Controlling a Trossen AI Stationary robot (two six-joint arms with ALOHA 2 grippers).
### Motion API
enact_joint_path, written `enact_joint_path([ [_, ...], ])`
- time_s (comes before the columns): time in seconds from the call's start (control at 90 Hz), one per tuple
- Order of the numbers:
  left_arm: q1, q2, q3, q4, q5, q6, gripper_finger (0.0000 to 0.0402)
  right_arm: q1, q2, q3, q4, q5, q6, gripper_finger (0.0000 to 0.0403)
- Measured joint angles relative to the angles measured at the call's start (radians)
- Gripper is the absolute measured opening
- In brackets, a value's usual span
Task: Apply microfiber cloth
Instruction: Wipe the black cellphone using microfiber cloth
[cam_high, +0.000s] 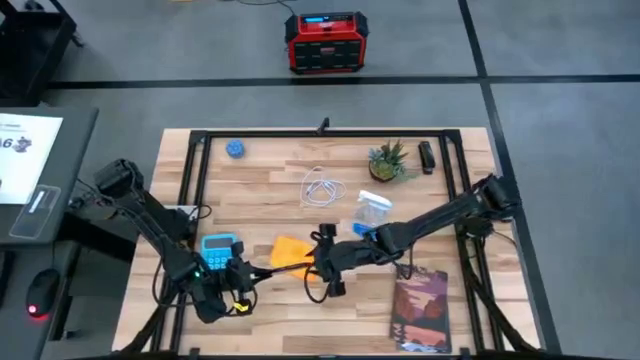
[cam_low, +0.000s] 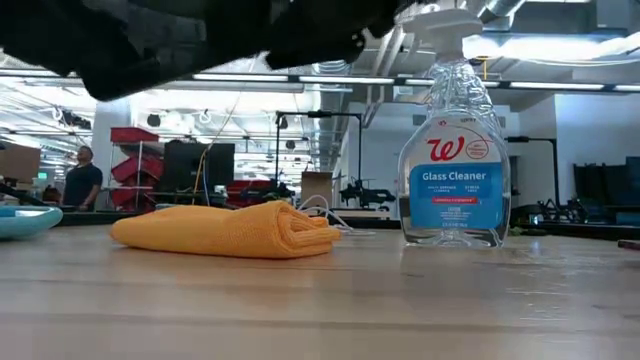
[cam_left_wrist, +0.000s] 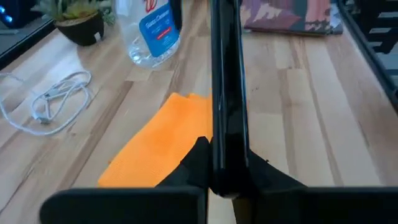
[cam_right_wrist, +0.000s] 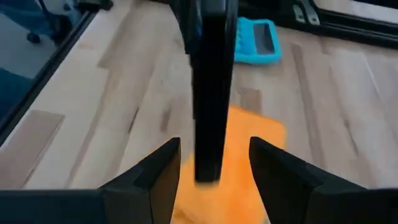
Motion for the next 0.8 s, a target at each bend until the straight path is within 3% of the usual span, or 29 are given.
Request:
enact_joint_path([
  [0.122, 0.010, 0.000, 0.000, -0.001, 0.001, 0.002, 0.0009, 0.001, 0.009, -0.001, 0.057, 0.002, -0.025, 0.0148],
  [0.467, 0.039, 0.000, 0.000, -0.006, 0.008, 0.000, 0.0016, 0.002, -0.006, -0.001, 0.061, 0.004, -0.027, 0.0018],
  [0.622, 0.056, -0.001, 0.001, 0.002, -0.002, -0.016, 0.0056, 0.003, -0.006, 0.000, 0.044, 0.033, -0.011, 0.0014],
  [0.8, 0.062, -0.001, 0.001, -0.009, -0.005, 0.001, 0.0120, 0.000, -0.006, 0.058, -0.132, 0.034, 0.050, 0.0014],
])
